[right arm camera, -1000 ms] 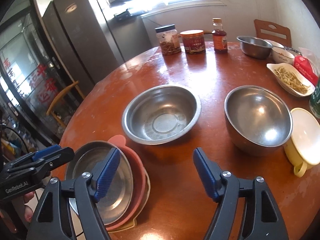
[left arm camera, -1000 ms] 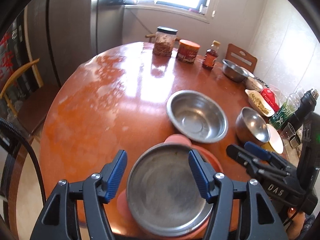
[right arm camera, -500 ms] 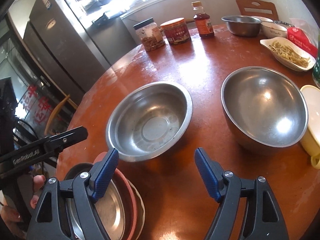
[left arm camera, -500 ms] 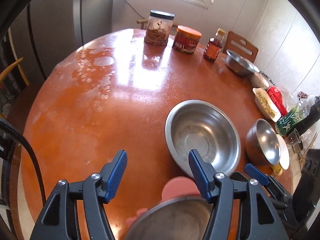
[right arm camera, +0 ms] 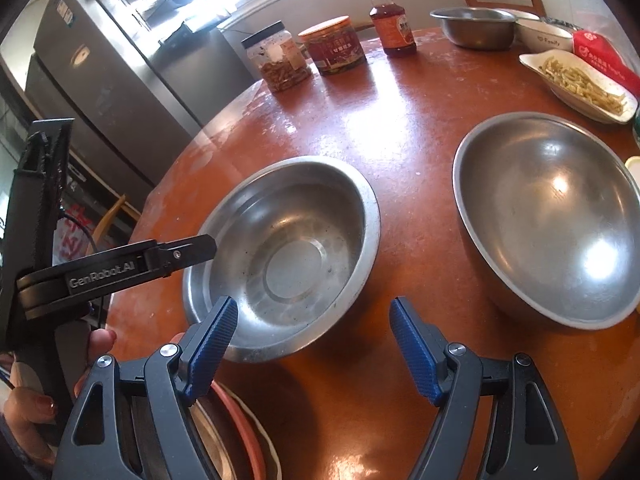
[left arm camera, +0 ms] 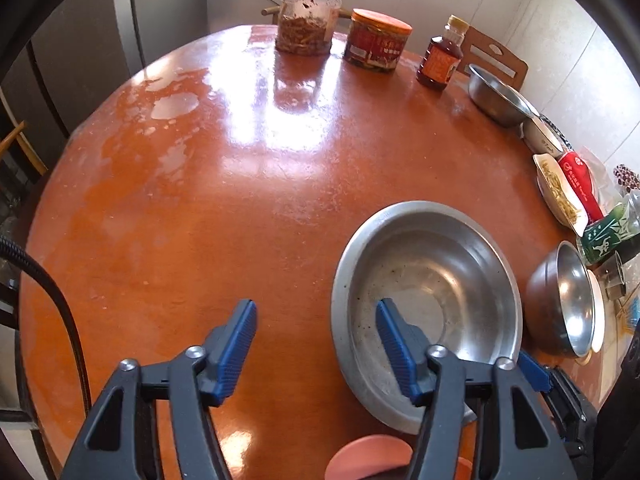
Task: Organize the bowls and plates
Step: 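Move the left gripper to the large steel basin and grasp its rim, then carry the basin with the left gripper beside the plate stack and release, then move the left gripper to the smaller steel bowl and grasp its rim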
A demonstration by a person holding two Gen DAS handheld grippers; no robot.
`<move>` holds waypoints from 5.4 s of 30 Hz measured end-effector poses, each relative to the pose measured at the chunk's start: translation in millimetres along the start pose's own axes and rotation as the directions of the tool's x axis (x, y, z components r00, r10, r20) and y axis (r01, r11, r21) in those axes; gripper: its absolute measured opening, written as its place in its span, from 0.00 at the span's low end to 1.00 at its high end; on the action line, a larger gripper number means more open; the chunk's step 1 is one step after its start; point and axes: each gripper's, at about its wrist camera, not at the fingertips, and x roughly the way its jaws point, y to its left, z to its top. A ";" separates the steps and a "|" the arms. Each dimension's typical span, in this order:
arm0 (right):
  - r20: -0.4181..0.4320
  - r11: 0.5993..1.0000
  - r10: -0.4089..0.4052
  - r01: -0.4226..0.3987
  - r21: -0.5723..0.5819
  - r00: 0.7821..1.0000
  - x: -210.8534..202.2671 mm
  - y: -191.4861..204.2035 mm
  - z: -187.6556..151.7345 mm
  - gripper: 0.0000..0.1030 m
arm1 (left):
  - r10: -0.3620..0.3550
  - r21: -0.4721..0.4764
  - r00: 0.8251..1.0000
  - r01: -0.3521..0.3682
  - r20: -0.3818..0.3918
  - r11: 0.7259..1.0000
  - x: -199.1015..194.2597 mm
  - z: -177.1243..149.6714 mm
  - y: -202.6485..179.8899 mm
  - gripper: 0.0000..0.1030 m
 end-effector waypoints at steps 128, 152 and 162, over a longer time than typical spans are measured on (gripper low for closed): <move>0.133 0.988 -0.109 0.122 -0.094 0.985 -155.5 -129.0 -114.6 0.37 | -0.154 0.242 0.988 0.141 0.033 0.960 -43.9 -183.6 -184.9 0.25; 0.202 0.991 -0.121 0.128 -0.023 0.972 -177.4 -137.0 -96.1 0.47 | -0.149 0.200 0.986 0.132 0.075 0.971 -58.3 -170.7 -171.4 0.47; 0.243 0.988 -0.137 0.152 -0.040 0.960 -191.3 -129.5 -71.5 0.47 | -0.156 0.183 0.982 0.135 0.105 0.974 -77.0 -149.6 -168.3 0.49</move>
